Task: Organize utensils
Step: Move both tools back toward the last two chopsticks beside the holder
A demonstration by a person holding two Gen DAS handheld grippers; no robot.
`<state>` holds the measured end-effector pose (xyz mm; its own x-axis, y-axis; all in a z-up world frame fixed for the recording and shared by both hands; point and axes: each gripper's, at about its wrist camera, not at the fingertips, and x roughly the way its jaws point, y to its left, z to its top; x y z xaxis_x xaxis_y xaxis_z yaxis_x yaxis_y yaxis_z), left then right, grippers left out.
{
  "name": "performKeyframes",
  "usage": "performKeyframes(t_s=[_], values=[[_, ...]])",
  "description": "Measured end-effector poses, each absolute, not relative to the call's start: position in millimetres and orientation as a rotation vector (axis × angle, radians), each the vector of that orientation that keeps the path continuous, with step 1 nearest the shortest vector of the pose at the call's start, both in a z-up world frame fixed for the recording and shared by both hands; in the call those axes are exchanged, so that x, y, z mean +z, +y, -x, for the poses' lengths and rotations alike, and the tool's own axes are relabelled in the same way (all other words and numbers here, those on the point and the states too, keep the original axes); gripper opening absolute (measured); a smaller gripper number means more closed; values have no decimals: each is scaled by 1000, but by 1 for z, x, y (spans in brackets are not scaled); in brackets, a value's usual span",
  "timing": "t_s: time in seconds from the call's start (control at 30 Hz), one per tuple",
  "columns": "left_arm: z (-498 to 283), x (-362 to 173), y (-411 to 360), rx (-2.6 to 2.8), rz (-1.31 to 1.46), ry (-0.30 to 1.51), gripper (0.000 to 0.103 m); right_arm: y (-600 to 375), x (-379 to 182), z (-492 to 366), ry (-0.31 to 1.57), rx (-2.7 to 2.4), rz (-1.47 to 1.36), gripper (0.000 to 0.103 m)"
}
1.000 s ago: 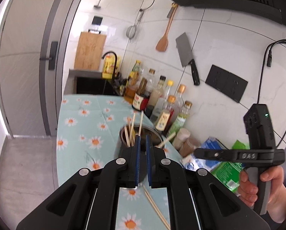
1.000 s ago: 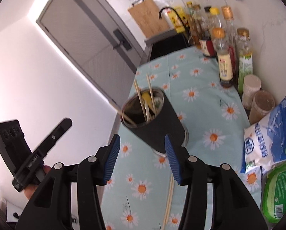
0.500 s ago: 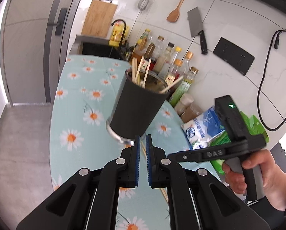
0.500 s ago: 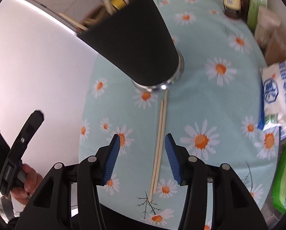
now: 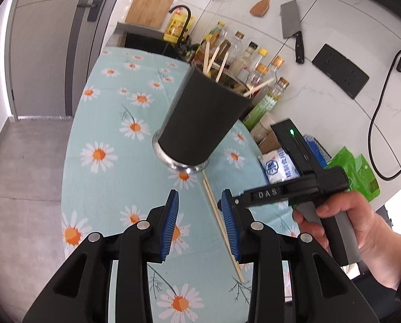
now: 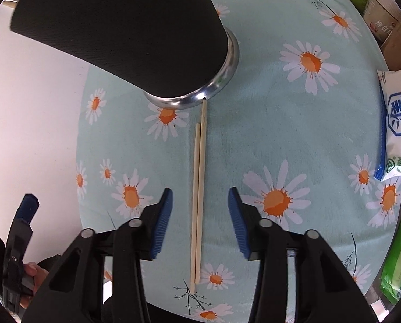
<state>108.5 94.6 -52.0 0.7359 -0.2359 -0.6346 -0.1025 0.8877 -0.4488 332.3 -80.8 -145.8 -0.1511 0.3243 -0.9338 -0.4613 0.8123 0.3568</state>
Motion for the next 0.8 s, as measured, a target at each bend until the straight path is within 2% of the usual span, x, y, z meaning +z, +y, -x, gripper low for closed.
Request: performKeyframes(t_s=[0.13, 0.2, 0.8], values=[[-109, -62, 92, -77, 495, 779, 32, -71, -153, -335, 1599, 669, 143, 17], [-109, -69, 91, -77, 499, 797, 32, -68, -154, -335, 1601, 662, 162, 14], [-115, -91, 82, -81, 506, 886, 32, -48, -156, -330, 1583, 572, 270, 9]])
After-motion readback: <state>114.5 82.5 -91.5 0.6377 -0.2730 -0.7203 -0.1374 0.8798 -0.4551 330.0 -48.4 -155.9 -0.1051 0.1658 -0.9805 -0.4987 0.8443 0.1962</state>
